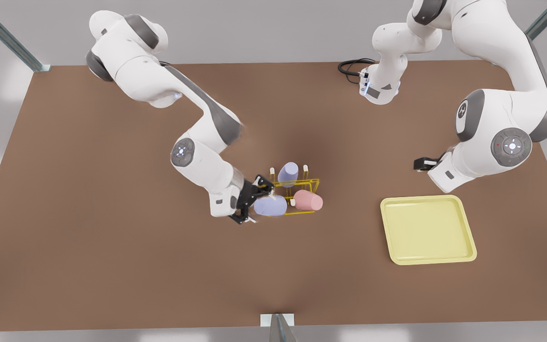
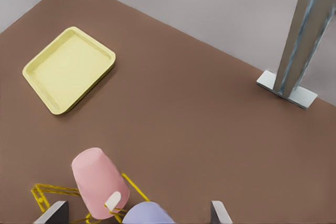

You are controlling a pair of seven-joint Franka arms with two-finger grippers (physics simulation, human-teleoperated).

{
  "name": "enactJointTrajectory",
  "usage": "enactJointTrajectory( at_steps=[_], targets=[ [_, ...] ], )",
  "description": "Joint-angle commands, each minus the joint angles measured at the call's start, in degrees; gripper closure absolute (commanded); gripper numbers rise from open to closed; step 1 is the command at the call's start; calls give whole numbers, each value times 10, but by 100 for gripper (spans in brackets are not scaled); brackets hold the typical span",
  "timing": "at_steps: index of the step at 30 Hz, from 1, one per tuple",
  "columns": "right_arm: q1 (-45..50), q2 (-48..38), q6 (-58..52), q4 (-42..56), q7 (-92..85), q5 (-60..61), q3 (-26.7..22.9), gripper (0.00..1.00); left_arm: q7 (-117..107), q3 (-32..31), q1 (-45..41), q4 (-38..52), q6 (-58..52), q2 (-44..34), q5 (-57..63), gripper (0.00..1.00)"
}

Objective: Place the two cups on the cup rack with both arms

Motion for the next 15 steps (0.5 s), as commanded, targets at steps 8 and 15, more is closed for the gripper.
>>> enactJointTrajectory(
  at_steps=[8,15],
  targets=[
    [-86,-171,-485,6,90,-157,-124,0,55,0,1,0,1,2,1,0],
    [-86,-284,-479,-119,77,-123,-215,0,55,0,0,0,0,2,2,0]
  ],
)
